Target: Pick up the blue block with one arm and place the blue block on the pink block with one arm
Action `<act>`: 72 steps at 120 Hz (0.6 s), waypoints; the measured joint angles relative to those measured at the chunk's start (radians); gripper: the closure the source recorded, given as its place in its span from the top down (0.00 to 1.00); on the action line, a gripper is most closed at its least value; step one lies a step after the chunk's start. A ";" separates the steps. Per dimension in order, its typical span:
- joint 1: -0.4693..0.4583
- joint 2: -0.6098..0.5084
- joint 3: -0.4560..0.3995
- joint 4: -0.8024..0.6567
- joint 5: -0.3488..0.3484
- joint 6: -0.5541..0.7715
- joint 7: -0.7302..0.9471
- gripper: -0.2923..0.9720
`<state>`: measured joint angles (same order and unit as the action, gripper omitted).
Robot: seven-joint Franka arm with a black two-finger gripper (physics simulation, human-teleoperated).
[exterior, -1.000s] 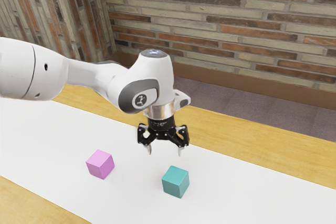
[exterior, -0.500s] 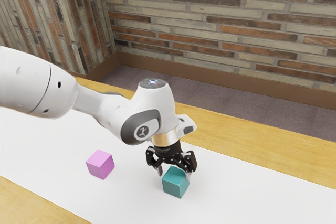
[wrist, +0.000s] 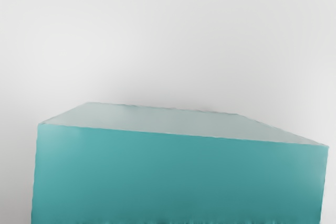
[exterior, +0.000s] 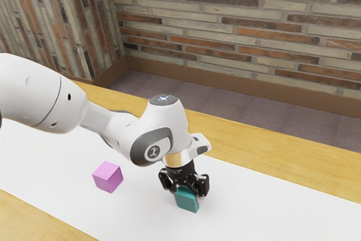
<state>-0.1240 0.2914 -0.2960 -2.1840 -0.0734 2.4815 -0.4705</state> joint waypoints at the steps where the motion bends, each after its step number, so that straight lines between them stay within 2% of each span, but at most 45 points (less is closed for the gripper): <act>1: 0.000 -0.002 0.000 0.000 0.001 0.000 0.000 0.50; 16: 0.001 -0.065 0.002 -0.025 0.030 0.003 -0.007 0.45; 23: 0.017 -0.157 0.004 -0.085 0.041 0.001 -0.012 0.45; 42: 0.131 -0.427 0.020 -0.249 0.055 -0.053 -0.038 0.46; 72: 0.227 -0.551 0.086 -0.274 0.058 -0.216 -0.052 0.48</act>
<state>0.1025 -0.2596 -0.2102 -2.4583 -0.0159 2.2656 -0.5223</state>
